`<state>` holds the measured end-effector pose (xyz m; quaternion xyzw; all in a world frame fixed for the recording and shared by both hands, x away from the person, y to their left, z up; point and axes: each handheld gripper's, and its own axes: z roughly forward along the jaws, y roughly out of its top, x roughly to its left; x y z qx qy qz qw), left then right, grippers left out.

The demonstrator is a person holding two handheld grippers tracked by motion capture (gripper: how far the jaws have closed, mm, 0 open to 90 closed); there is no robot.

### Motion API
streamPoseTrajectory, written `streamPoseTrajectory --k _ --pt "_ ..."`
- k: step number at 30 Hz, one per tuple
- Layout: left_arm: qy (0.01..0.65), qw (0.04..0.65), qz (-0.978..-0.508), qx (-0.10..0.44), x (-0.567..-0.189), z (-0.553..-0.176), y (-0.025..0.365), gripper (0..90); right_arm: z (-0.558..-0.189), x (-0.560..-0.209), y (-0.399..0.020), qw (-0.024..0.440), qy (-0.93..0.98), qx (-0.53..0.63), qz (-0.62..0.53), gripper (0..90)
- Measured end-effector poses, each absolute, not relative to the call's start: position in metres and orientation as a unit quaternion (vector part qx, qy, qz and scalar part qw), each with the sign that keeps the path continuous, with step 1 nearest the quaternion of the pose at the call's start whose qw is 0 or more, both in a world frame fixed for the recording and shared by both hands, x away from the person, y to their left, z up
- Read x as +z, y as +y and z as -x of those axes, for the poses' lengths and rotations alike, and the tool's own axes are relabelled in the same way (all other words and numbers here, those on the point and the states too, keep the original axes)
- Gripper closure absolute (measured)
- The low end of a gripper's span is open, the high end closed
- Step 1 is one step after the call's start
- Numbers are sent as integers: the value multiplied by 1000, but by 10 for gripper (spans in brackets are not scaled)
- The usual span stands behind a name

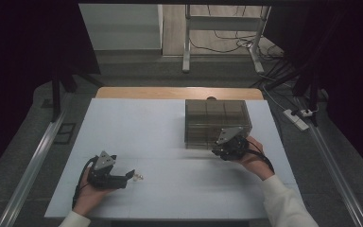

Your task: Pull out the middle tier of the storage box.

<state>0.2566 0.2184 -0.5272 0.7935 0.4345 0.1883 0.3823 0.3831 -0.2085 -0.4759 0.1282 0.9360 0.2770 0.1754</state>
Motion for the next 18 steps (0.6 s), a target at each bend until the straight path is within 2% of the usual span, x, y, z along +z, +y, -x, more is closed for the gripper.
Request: streamPoseTrajectory --k 18 --pt "435 382 -793 189 -527 -256 219 83 -380 -476 -210 173 936 277 -127 617"
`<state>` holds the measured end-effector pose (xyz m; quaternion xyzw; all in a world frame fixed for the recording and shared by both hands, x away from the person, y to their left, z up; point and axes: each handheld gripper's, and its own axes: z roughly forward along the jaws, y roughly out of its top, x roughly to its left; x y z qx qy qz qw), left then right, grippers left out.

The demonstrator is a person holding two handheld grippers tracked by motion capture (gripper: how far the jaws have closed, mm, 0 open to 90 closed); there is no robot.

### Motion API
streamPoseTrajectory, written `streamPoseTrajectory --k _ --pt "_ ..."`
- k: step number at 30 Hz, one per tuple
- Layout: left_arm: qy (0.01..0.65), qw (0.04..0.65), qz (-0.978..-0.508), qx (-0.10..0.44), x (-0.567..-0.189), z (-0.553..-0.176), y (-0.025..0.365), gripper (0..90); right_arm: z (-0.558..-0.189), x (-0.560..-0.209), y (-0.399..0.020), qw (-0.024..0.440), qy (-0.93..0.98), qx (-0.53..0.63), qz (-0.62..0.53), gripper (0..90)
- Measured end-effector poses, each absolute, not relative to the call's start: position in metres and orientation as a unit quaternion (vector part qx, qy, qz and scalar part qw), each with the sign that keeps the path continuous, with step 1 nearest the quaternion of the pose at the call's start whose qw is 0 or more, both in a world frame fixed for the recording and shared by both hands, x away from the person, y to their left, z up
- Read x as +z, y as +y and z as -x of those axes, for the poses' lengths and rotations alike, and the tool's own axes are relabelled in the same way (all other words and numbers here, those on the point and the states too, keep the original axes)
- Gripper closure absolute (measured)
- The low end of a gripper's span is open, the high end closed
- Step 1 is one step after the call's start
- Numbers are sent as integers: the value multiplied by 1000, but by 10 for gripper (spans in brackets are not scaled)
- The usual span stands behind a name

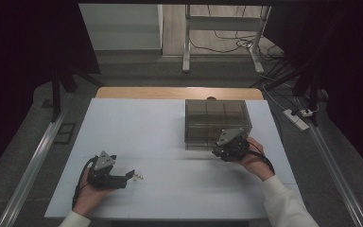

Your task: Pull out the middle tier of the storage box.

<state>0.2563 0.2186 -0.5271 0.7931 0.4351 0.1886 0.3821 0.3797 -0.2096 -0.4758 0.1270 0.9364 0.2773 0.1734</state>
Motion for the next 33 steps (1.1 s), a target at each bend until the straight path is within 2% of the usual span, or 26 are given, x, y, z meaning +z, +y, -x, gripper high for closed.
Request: streamPoseTrajectory --k 33 --pt "435 381 -794 188 -527 -256 218 83 -376 -476 -212 163 938 278 -126 621"
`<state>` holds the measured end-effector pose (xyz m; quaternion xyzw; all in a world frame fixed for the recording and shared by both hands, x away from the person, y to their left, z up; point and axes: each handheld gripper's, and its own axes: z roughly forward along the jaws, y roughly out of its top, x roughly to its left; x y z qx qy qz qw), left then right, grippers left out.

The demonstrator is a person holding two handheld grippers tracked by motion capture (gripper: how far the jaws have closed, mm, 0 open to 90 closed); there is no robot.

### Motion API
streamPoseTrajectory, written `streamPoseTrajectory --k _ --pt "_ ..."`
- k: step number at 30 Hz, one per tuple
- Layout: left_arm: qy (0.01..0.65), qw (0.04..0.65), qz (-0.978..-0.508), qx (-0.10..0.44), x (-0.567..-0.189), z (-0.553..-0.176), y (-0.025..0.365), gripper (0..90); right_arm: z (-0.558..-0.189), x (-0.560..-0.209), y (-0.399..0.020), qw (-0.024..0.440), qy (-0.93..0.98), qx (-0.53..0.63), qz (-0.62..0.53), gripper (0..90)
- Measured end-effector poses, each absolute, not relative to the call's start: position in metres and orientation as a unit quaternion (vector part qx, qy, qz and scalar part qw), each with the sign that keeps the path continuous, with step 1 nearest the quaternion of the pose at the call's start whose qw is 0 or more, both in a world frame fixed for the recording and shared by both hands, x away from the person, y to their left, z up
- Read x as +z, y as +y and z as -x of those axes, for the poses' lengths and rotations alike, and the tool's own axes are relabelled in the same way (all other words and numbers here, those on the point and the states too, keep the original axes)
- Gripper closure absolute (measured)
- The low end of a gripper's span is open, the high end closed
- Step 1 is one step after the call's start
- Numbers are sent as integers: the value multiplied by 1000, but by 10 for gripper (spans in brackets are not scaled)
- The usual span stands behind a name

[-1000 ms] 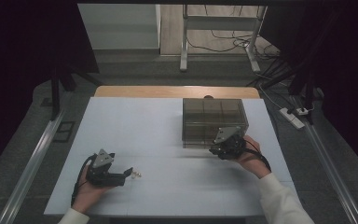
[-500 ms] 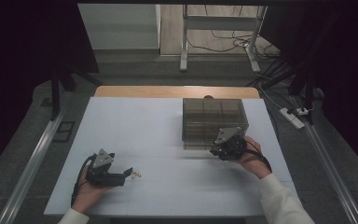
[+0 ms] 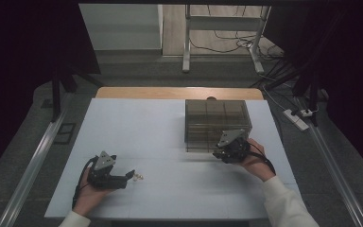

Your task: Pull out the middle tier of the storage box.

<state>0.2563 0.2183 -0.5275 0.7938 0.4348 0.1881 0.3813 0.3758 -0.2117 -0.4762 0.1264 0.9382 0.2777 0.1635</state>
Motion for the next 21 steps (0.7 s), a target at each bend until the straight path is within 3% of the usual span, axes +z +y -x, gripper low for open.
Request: streamPoseTrajectory --k 21 --pt "434 381 -794 189 -527 -256 218 83 -376 -479 -211 148 942 274 -127 632"
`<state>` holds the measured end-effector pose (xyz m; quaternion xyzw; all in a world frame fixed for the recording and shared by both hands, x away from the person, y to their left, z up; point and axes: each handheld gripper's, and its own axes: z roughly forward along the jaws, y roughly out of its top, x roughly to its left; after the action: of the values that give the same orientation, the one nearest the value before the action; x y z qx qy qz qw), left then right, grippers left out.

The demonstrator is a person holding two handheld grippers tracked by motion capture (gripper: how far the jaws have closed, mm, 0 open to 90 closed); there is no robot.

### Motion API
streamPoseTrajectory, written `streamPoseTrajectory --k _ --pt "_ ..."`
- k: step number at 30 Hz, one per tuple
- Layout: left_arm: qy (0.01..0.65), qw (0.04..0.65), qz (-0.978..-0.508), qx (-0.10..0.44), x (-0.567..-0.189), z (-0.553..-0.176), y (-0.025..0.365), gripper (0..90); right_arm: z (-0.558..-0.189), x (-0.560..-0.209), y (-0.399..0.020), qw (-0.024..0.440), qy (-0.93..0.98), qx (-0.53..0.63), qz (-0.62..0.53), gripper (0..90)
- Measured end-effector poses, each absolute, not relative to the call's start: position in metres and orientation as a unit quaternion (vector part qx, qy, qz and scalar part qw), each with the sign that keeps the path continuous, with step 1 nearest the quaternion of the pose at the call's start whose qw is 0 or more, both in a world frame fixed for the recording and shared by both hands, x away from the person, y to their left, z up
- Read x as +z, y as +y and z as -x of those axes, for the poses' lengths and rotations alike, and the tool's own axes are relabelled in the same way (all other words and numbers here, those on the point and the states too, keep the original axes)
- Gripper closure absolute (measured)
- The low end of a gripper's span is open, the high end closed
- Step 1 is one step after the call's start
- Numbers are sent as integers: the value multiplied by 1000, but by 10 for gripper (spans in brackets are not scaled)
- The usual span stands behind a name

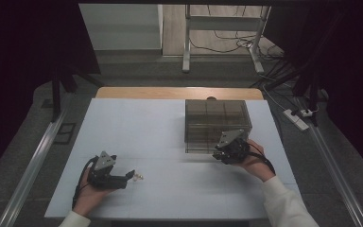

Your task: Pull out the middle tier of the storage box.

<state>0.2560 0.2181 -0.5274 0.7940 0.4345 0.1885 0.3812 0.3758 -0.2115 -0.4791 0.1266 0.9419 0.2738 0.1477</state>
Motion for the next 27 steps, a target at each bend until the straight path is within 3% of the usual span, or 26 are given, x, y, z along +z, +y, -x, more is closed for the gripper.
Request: streamPoseTrajectory --k 15,27 --pt "434 381 -794 188 -528 -256 218 83 -377 -480 -213 143 941 276 -132 599" --pt "435 382 -793 190 -527 -256 218 83 -376 -474 -220 147 912 345 -168 413"
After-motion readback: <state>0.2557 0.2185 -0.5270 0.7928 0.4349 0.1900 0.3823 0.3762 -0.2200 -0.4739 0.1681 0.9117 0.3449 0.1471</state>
